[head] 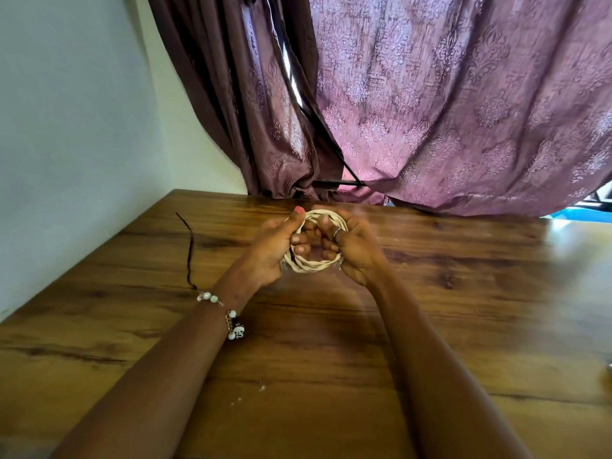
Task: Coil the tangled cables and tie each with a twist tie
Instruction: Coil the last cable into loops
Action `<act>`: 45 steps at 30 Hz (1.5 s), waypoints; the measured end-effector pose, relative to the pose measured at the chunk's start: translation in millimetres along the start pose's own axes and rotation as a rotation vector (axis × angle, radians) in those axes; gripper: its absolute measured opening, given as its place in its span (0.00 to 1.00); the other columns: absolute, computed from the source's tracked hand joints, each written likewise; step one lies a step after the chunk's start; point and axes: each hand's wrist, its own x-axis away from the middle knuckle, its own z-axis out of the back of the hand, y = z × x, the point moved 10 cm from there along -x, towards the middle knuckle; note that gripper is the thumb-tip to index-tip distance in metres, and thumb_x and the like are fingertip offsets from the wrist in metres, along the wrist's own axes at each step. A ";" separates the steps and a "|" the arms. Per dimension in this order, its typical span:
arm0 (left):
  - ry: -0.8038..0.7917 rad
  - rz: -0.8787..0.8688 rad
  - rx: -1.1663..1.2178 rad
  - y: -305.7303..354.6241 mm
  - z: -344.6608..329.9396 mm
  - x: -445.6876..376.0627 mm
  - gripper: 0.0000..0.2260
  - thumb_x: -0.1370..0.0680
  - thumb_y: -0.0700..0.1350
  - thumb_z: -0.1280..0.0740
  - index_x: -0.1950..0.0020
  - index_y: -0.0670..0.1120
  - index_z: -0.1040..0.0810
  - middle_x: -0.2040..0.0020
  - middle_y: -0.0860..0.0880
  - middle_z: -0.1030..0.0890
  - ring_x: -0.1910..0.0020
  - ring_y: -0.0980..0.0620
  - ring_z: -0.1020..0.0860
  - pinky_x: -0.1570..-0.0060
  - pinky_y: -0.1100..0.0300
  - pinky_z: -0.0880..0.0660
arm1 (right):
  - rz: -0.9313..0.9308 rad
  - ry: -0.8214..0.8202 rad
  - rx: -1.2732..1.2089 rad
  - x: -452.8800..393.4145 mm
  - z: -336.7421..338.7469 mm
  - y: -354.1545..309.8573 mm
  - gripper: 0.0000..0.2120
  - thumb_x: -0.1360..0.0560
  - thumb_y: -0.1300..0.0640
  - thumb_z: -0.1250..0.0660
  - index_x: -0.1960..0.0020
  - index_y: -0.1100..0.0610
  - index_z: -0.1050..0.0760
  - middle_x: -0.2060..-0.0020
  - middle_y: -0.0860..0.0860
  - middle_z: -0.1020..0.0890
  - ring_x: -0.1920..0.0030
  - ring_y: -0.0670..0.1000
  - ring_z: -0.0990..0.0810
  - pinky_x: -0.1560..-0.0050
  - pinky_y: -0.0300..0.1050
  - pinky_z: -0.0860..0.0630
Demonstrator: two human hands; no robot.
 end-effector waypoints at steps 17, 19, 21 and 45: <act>0.340 -0.039 -0.263 0.1 26.4 3.3 0.16 0.18 0.56 0.45 0.55 0.45 0.30 0.71 0.49 0.28 0.83 0.59 0.34 0.83 0.69 0.40 | -0.081 0.097 0.137 4.5 -2.7 3.2 0.14 0.22 0.56 0.35 0.59 0.66 0.22 0.73 0.58 0.21 0.80 0.52 0.28 0.79 0.39 0.29; 0.373 -0.087 -0.303 4.8 28.1 4.5 0.12 0.18 0.51 0.42 0.57 0.46 0.30 0.70 0.50 0.27 0.80 0.59 0.31 0.82 0.68 0.39 | -0.167 0.084 0.015 4.9 -7.6 10.6 0.13 0.23 0.55 0.34 0.58 0.65 0.23 0.73 0.56 0.23 0.82 0.47 0.32 0.81 0.36 0.34; 0.398 -0.160 -0.340 12.0 28.0 5.6 0.10 0.19 0.49 0.41 0.59 0.47 0.30 0.70 0.50 0.25 0.78 0.58 0.29 0.81 0.67 0.37 | -0.207 0.104 -0.023 3.2 -7.9 15.9 0.13 0.23 0.53 0.33 0.62 0.61 0.25 0.73 0.54 0.26 0.83 0.44 0.37 0.81 0.32 0.41; 0.215 -0.233 -0.236 22.3 12.4 9.0 0.04 0.21 0.41 0.36 0.54 0.43 0.29 0.74 0.49 0.24 0.82 0.58 0.34 0.82 0.69 0.38 | -0.092 0.084 -0.020 1.0 2.0 7.1 0.10 0.22 0.58 0.36 0.53 0.67 0.25 0.74 0.54 0.23 0.82 0.42 0.37 0.84 0.32 0.41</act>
